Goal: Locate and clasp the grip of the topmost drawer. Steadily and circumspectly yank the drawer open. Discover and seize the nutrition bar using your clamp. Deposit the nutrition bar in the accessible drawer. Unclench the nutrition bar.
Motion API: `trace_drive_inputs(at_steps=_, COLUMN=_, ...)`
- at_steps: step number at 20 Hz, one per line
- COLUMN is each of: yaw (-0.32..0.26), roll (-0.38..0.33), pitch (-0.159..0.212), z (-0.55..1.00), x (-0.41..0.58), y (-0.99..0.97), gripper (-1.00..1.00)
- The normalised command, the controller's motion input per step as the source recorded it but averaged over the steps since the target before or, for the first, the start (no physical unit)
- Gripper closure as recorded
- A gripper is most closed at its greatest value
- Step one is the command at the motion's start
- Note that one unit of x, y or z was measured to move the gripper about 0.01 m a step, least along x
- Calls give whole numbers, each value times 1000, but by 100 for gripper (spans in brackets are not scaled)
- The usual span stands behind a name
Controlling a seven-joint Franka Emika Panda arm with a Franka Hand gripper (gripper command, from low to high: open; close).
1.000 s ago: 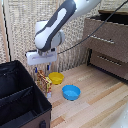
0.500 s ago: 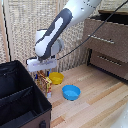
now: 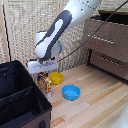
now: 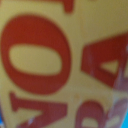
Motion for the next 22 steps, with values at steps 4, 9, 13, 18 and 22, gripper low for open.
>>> trace_drive_inputs(at_steps=4, yaw=-25, roll=2, pitch=-23, z=124, x=96, y=-34, gripper=100)
trace_drive_inputs(at_steps=9, yaw=-19, roll=8, pitch=36, z=676, x=312, y=-73, gripper=100)
trace_drive_inputs(at_steps=13, yaw=-35, roll=0, pitch=77, z=1000, x=253, y=-136, gripper=100)
trace_drive_inputs(at_steps=18, yaw=-63, roll=-4, pitch=69, z=1000, x=261, y=-206, gripper=100)
trace_drive_inputs(at_steps=22, yaw=-66, roll=-14, pitch=67, z=1000, x=266, y=-241, gripper=100)
